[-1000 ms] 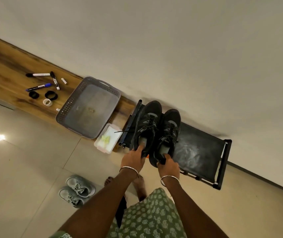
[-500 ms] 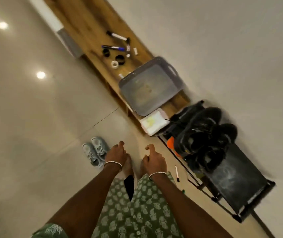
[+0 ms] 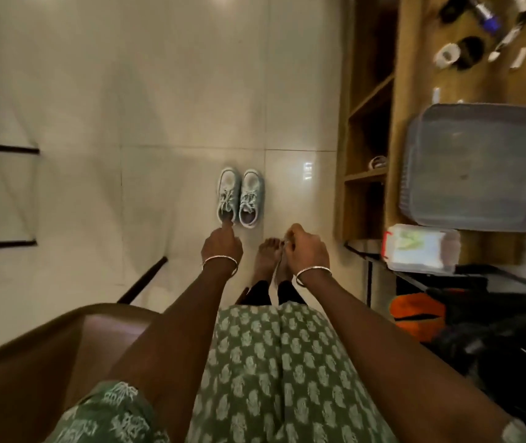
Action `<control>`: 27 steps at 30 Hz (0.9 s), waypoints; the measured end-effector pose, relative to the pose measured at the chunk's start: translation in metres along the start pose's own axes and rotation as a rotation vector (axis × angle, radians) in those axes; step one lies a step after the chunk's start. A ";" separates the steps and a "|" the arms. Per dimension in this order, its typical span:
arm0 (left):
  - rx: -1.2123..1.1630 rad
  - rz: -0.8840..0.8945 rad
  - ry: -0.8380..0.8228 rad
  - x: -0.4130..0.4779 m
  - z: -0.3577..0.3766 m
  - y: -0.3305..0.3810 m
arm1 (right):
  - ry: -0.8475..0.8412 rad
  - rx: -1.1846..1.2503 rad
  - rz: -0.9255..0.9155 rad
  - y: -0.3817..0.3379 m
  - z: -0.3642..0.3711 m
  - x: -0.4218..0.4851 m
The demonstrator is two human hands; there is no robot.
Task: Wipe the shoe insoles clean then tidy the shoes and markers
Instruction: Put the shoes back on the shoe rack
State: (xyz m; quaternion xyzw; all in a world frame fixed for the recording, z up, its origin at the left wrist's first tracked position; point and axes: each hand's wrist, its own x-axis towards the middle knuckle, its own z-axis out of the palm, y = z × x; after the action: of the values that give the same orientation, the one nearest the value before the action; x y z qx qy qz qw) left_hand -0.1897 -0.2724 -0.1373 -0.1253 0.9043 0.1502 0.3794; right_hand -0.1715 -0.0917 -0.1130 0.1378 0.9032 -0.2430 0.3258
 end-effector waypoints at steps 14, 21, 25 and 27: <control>-0.110 -0.165 -0.045 0.195 0.165 -0.107 | -0.306 -0.057 0.106 0.019 0.218 0.210; -0.010 -0.186 -0.166 0.265 0.238 -0.140 | -0.514 -0.046 0.124 0.046 0.306 0.268; 0.030 -0.174 -0.087 0.281 0.262 -0.140 | -0.315 -0.075 0.051 0.058 0.332 0.281; 0.030 -0.170 -0.022 0.285 0.266 -0.137 | -0.248 -0.045 0.065 0.062 0.335 0.281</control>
State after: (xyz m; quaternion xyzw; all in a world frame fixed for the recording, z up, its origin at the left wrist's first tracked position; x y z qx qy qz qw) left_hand -0.1648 -0.3333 -0.5453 -0.1943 0.8883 0.1053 0.4027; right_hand -0.1821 -0.1914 -0.5430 0.1284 0.8562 -0.2271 0.4459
